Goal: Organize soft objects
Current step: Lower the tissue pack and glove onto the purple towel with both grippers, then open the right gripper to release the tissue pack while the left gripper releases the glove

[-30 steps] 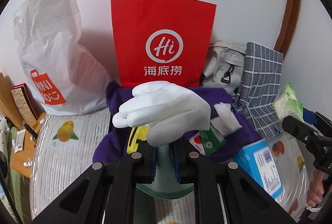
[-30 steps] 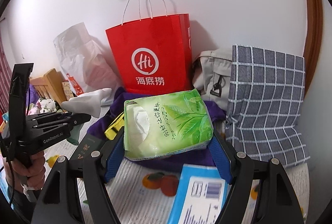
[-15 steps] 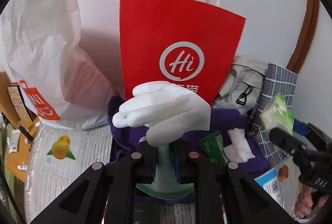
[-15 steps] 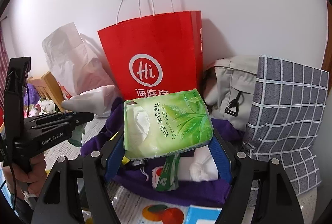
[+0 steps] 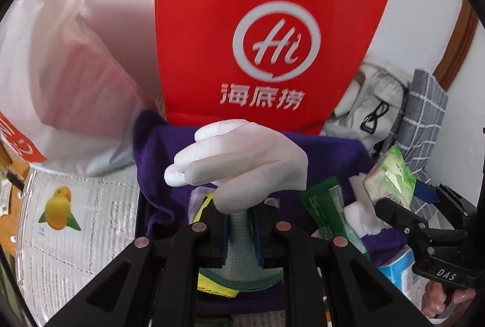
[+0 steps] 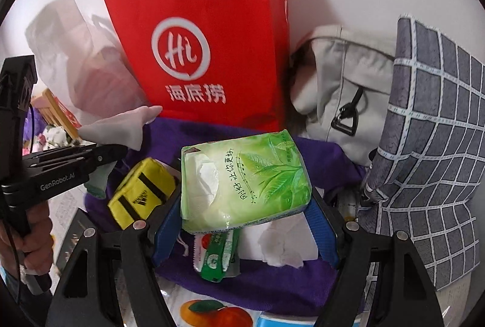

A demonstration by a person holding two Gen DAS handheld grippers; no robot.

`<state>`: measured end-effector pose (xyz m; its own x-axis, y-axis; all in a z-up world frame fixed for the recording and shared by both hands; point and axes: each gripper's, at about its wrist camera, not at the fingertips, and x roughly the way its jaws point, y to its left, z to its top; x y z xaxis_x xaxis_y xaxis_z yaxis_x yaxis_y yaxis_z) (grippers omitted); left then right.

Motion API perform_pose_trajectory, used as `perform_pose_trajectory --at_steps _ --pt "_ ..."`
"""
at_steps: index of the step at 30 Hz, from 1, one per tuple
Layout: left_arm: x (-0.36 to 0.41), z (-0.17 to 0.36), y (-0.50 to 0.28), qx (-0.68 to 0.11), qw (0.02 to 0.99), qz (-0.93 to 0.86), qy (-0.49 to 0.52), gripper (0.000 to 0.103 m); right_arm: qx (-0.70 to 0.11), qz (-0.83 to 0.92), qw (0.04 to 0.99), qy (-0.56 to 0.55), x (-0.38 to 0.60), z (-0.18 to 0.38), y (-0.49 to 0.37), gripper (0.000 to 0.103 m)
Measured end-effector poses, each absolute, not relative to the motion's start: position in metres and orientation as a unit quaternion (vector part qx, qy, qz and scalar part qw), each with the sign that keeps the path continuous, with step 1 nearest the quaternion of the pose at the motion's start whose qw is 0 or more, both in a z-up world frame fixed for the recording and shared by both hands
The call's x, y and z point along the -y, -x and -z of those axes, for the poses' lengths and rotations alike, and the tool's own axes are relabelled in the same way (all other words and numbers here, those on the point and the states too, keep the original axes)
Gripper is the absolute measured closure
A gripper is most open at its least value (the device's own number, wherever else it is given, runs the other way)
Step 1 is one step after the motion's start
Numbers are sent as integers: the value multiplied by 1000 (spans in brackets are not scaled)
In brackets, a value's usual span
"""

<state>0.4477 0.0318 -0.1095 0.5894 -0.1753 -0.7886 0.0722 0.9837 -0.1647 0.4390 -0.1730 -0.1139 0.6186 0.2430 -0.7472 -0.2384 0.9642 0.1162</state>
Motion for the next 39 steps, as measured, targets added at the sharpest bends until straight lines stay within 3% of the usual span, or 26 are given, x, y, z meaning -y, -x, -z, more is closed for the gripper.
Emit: perform_pose_trajectory --at_steps 13,26,29,32,34,35,39 --pt "-21 135 -456 -488 869 64 40 90 -455 -127 881 8 166 138 -454 28" --pt "-17 134 -453 -479 875 67 34 88 -464 -127 876 23 164 143 -461 26" --pt "-16 131 -451 -477 876 66 28 81 -463 -130 876 24 162 143 -460 26" --pt "-14 127 -451 -471 879 68 24 68 -457 -132 879 21 163 138 -458 26" --pt "-12 124 -450 -466 882 67 26 46 -452 -132 882 17 165 134 -456 26" --pt "-12 123 -450 -463 883 67 27 41 -448 -132 884 16 167 131 -455 26" --pt "-9 118 -448 -457 887 69 20 38 -436 -130 891 13 172 119 -450 26"
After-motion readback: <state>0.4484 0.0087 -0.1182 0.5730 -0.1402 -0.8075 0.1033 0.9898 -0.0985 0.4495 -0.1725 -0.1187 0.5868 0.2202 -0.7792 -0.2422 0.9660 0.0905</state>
